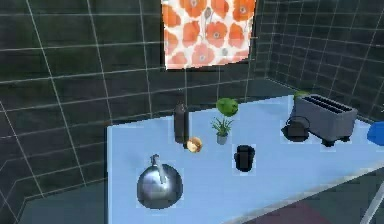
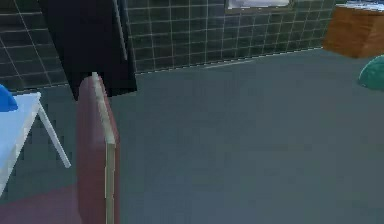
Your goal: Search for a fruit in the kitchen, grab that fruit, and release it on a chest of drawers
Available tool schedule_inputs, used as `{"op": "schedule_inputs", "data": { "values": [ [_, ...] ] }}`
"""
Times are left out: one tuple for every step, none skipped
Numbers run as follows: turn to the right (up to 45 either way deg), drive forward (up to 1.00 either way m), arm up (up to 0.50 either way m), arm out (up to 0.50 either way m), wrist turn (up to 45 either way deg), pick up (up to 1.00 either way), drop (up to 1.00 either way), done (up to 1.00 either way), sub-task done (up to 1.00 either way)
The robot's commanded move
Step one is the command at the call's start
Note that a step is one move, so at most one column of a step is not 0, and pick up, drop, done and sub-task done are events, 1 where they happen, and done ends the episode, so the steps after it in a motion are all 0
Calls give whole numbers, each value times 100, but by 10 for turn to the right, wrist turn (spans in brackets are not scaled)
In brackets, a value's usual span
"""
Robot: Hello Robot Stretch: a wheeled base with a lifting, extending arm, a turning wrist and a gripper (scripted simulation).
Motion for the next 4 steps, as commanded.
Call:
{"op": "schedule_inputs", "data": {
  "values": [
    [330, 0, 0, 0, 0, 0, 0, 0, 0],
    [0, 15, 0, 0, 0, 0, 0, 0, 0],
    [-450, 0, 0, 0, 0, 0, 0, 0, 0],
    [-450, 0, 0, 0, 0, 0, 0, 0, 0]
  ]
}}
